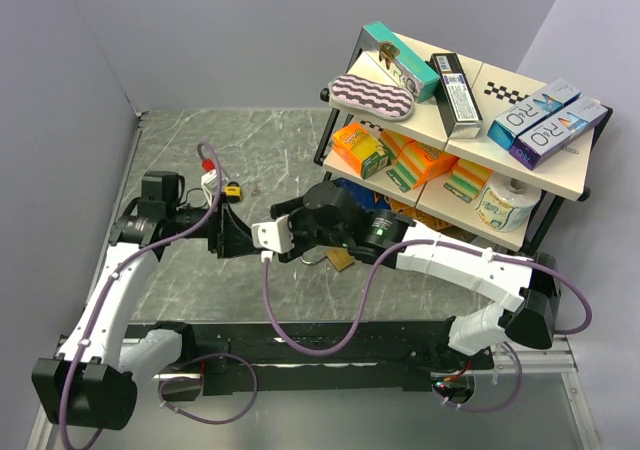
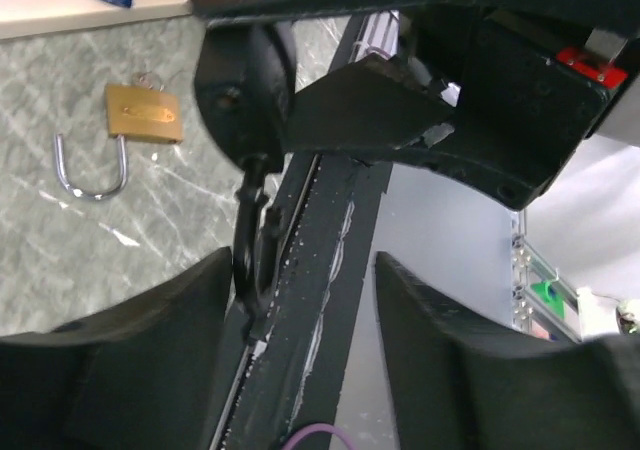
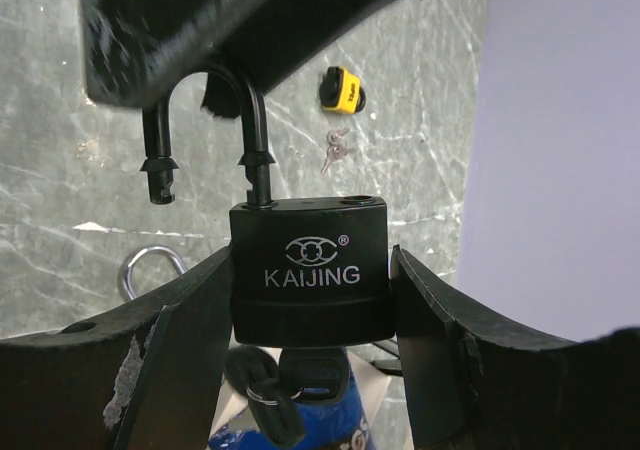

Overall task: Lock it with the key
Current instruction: Pick up the lock from the center of the board.

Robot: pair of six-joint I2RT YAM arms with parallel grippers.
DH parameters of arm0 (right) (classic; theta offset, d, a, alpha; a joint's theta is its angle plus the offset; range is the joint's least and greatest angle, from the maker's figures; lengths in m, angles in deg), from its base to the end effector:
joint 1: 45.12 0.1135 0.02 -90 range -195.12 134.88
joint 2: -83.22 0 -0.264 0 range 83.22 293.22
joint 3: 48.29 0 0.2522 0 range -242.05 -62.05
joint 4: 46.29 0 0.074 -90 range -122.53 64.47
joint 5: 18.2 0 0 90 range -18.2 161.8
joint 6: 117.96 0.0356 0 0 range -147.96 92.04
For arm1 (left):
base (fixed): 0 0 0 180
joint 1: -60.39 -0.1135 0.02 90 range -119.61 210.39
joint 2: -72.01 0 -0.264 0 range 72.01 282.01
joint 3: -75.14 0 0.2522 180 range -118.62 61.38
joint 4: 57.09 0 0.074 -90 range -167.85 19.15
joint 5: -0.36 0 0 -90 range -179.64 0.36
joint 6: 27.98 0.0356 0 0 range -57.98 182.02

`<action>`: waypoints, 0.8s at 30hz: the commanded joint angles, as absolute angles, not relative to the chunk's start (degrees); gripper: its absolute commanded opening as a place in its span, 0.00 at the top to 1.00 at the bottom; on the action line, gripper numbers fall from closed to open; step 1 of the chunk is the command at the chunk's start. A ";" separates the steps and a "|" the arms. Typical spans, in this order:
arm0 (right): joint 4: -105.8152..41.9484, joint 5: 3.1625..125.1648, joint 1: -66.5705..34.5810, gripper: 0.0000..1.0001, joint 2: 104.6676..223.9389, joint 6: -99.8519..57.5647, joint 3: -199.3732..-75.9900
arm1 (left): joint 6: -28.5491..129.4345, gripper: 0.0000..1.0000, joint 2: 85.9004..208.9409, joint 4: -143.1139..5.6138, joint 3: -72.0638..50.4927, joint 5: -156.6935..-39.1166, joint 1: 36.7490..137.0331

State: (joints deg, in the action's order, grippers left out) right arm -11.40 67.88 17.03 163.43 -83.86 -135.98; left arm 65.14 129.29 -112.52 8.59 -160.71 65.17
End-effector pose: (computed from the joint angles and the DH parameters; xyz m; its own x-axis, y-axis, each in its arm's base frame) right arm 0.1485 0.2862 0.3561 0.6333 -0.5697 -0.5238 -0.6885 -0.1058 -0.7175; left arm 0.1820 -0.0490 0.3145 -0.6807 0.0746 -0.7288 0.7181 0.2650 -0.6436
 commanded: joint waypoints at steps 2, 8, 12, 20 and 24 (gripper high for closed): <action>-19.43 69.43 17.72 1.00 158.02 -86.32 -136.67 | 60.88 0.44 130.19 -106.36 8.12 -158.02 68.12; -20.40 69.78 18.42 1.00 156.79 -88.25 -134.73 | 63.60 0.51 130.73 -107.67 7.60 -157.93 68.56; -20.32 69.70 18.69 1.00 156.52 -88.60 -134.47 | 64.05 0.53 130.81 -107.68 7.33 -157.06 69.62; -20.66 69.52 18.95 1.00 156.96 -88.69 -134.65 | 63.95 0.61 130.81 -106.62 7.51 -154.07 72.43; -20.49 69.26 18.86 1.00 156.61 -89.22 -134.21 | 65.36 0.62 130.90 -107.77 7.16 -154.16 72.52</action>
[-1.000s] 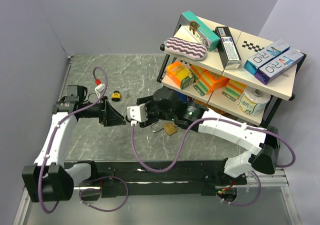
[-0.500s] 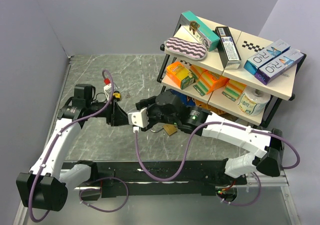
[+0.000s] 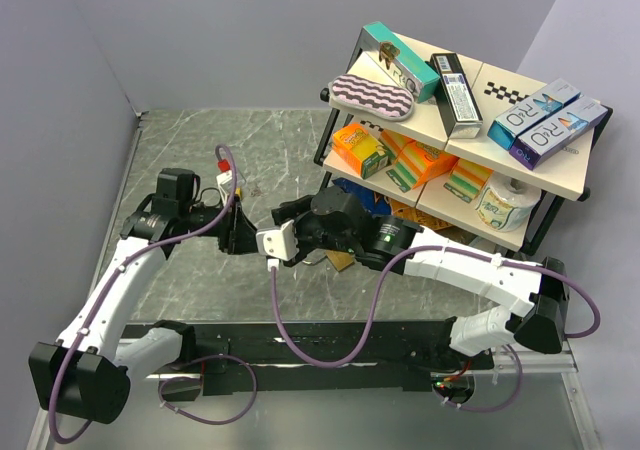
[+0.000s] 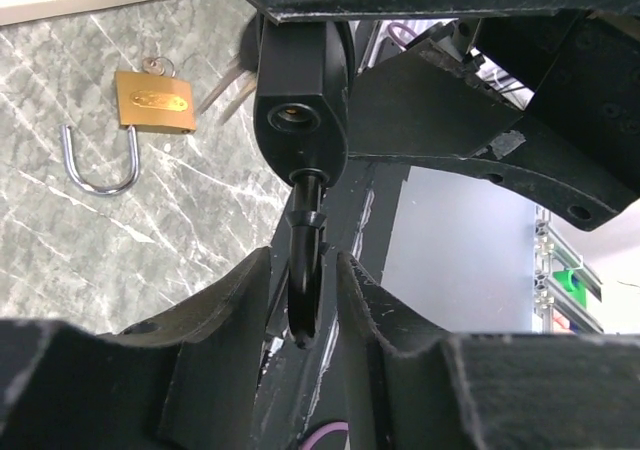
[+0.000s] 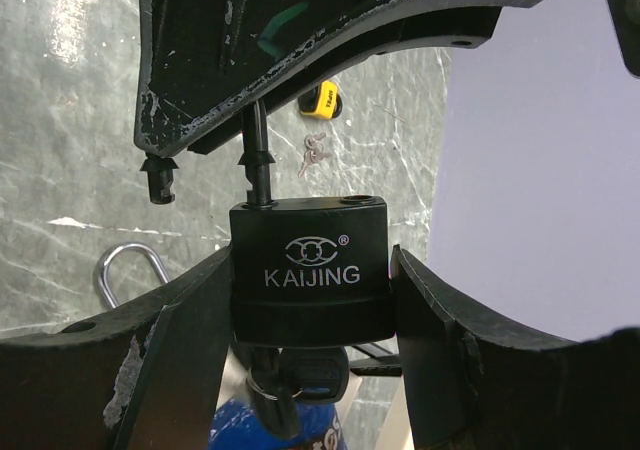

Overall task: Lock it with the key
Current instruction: Pick up the lock from the center of the board.

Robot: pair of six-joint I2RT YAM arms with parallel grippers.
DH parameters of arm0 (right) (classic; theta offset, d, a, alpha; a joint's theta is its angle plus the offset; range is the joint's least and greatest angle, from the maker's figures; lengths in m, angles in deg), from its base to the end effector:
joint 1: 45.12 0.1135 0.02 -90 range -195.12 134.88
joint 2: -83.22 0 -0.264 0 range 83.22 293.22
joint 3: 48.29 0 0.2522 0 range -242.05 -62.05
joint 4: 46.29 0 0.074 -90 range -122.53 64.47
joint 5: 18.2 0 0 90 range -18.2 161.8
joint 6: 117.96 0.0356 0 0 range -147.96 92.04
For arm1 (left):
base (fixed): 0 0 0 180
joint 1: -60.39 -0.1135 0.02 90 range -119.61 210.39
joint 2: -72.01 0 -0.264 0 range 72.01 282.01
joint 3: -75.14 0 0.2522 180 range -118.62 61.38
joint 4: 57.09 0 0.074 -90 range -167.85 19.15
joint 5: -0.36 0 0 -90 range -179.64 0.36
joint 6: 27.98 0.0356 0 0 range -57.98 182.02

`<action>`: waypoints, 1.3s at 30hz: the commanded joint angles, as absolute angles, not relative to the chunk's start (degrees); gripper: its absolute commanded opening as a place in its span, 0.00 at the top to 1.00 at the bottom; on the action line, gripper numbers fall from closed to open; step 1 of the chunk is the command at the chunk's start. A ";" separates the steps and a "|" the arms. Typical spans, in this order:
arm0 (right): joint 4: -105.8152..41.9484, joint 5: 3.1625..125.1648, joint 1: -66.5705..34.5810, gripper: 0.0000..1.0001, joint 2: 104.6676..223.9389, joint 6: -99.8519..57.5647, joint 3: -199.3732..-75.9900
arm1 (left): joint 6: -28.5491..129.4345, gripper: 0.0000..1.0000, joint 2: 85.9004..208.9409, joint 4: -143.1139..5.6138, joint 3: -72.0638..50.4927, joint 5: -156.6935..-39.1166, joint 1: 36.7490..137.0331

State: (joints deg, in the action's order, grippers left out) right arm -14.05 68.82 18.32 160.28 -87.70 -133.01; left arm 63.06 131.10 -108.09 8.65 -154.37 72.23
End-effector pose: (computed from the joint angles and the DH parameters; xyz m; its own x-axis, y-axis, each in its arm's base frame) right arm 0.1372 0.2785 0.3588 0.6961 -0.5367 -0.4769 -0.6214 -0.1177 -0.7746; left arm 0.1882 -0.0724 0.3110 -0.6616 0.1466 -0.7354 0.7407 0.2808 -0.6104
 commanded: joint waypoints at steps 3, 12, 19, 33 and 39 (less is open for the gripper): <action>-20.40 69.17 18.78 1.00 156.52 -89.48 -134.03 | 66.41 0.63 131.51 -108.82 6.72 -152.93 72.61; -20.05 69.08 18.78 1.00 156.87 -89.57 -133.77 | 70.11 0.73 132.48 -112.25 5.40 -152.57 72.96; -17.51 67.94 18.86 1.00 157.66 -87.64 -134.99 | 68.54 0.99 129.94 -109.45 5.92 -154.07 73.05; -2.92 55.85 12.64 0.01 156.09 -74.72 -137.37 | 67.91 0.99 127.39 -109.61 1.44 -153.89 73.05; 2.89 40.20 5.17 0.01 153.28 -66.73 -138.86 | 70.89 0.99 127.47 -112.16 -0.31 -155.91 73.05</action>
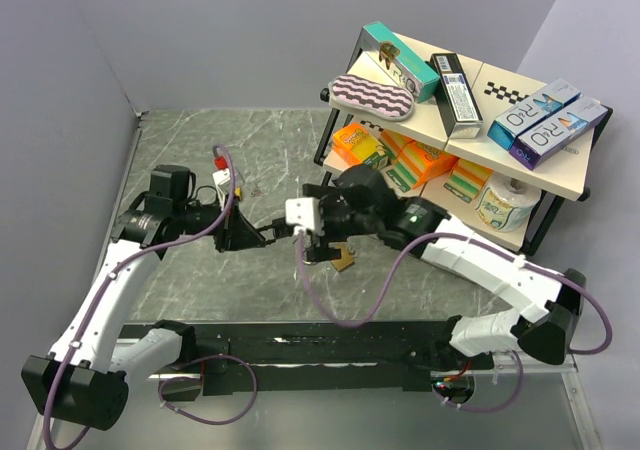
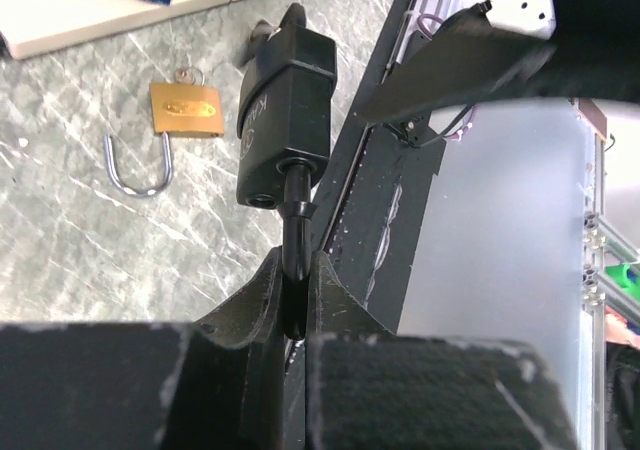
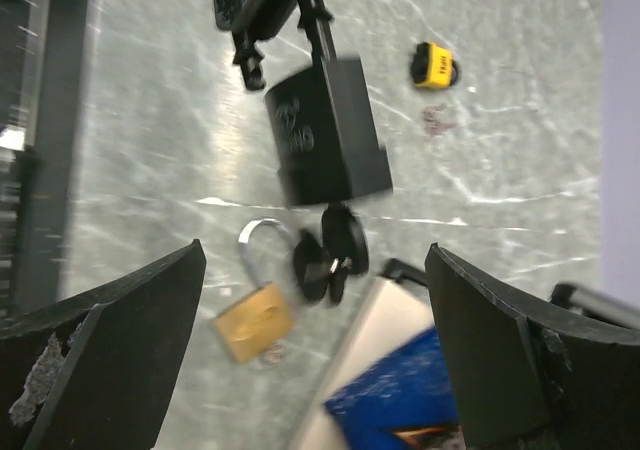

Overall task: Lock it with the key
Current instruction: Pick up the lock from the center of the board, then lock the lock.

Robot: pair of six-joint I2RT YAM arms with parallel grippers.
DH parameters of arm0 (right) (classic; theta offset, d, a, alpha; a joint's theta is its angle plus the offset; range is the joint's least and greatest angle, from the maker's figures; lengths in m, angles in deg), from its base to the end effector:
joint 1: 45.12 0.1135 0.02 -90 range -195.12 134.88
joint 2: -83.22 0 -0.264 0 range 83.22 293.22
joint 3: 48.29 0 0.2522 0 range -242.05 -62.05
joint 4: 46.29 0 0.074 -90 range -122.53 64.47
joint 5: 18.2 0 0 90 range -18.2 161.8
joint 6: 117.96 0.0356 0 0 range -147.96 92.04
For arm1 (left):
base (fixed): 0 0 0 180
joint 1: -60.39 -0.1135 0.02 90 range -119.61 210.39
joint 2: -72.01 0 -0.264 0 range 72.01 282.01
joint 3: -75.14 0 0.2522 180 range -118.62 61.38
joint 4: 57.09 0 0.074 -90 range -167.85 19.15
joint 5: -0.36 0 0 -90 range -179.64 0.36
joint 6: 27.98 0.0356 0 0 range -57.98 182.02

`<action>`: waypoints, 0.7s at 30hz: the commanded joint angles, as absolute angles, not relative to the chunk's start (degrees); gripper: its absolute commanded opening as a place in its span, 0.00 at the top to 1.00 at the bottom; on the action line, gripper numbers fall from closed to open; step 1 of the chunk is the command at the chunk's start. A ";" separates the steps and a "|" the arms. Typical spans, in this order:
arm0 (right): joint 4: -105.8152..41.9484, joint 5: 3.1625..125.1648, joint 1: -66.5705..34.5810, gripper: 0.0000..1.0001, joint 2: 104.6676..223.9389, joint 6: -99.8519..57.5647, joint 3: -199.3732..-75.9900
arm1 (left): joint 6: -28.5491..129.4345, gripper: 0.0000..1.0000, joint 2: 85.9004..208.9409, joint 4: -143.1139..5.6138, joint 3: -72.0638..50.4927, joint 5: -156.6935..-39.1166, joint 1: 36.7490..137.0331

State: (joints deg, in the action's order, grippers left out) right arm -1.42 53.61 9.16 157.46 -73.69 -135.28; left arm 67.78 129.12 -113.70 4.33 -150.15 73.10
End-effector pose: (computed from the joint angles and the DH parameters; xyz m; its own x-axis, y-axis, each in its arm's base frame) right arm 0.1577 0.2384 0.3659 0.4461 -0.5448 -0.7100 -0.8684 -0.0718 -0.4906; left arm 0.1773 -0.0717 0.3326 -0.5875 0.1832 -0.7882 0.7932 0.3232 -0.5161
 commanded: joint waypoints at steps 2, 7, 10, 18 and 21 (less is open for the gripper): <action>2.98 36.31 3.66 0.01 152.66 -63.39 -138.78 | 72.38 0.99 127.65 -113.39 -1.37 -156.88 73.05; 1.58 30.33 1.99 0.01 151.69 -57.50 -138.42 | 76.34 0.99 127.74 -116.47 -3.39 -158.20 73.14; 0.61 28.04 1.81 0.01 151.78 -56.09 -138.51 | 78.54 0.99 127.65 -118.05 -4.09 -157.59 73.57; -1.85 26.28 1.81 0.01 155.81 -52.05 -140.36 | 81.01 0.99 126.68 -118.05 -5.15 -153.98 76.65; -1.94 25.23 1.81 0.01 157.66 -50.55 -141.50 | 80.74 0.99 127.12 -117.79 -5.32 -154.15 77.53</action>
State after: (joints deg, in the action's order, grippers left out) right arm 0.49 28.36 2.08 155.56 -54.20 -137.92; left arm 78.80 128.44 -121.16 -1.73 -151.05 76.34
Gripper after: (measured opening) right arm 0.993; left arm 0.089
